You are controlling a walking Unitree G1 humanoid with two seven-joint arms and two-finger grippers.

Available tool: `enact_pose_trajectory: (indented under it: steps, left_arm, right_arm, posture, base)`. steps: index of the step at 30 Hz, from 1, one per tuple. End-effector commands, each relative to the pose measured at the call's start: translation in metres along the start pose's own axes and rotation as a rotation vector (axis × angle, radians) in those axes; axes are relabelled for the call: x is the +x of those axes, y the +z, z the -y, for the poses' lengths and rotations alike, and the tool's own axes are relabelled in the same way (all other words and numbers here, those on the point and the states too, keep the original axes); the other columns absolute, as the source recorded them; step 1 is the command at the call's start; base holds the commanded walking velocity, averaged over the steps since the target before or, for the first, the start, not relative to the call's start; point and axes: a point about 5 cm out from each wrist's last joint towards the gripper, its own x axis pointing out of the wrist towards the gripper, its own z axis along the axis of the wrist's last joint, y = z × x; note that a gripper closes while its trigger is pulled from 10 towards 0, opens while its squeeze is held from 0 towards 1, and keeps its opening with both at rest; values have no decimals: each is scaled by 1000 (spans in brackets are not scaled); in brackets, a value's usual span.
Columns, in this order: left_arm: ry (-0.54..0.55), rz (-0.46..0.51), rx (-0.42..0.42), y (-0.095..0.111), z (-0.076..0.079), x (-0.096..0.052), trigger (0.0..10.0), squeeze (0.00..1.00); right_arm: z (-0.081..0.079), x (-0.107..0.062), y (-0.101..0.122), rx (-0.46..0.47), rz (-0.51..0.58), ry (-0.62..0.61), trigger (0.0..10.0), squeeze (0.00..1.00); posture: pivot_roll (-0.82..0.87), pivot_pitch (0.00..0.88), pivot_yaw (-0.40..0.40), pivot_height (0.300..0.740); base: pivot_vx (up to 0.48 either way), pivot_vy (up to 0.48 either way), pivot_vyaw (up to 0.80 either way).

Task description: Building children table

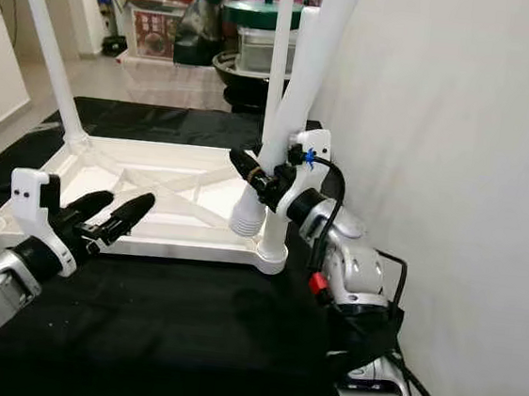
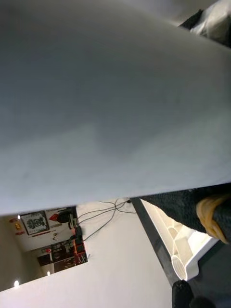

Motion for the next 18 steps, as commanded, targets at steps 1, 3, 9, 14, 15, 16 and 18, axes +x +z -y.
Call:
enact_pose_trajectory:
  steps: [1,3,9,14,15,16,18]
  left_arm:
    - [25,-1,2,-4,1,0,10000,0]
    - [29,0,-4,-4,1,0,10000,0]
    - [63,-3,29,-11,3,1,10000,0]
    - [78,7,22,-11,4,4,10000,0]
    - [79,9,22,-11,5,5,10000,0]
    - [76,8,27,-11,6,6,10000,0]
    - [74,7,31,-12,7,6,10000,0]
  right_arm:
    - [-6,0,-5,-13,-8,-14,0,0]
    - [-8,-1,-7,-12,-10,-19,0,0]
    - [-14,-8,-23,-27,-49,-50,0,0]
    - [-16,-11,-24,-24,-49,-58,0,0]
    - [-18,-11,-24,-23,-49,-59,0,0]
    - [-20,-12,-25,-22,-49,-57,0,0]
    - [-21,-12,-25,-23,-49,-58,0,0]
  posture:
    - [117,0,-28,740]
    - [117,0,-28,740]
    - [113,0,-30,740]
    - [106,0,-33,740]
    - [102,0,-32,740]
    - [102,0,-33,740]
    - [102,0,-33,740]
  base:
    - [0,472,0]
    - [0,472,0]
    - [0,466,0]
    - [0,466,0]
    - [0,465,0]
    - [0,465,0]
    - [0,465,0]
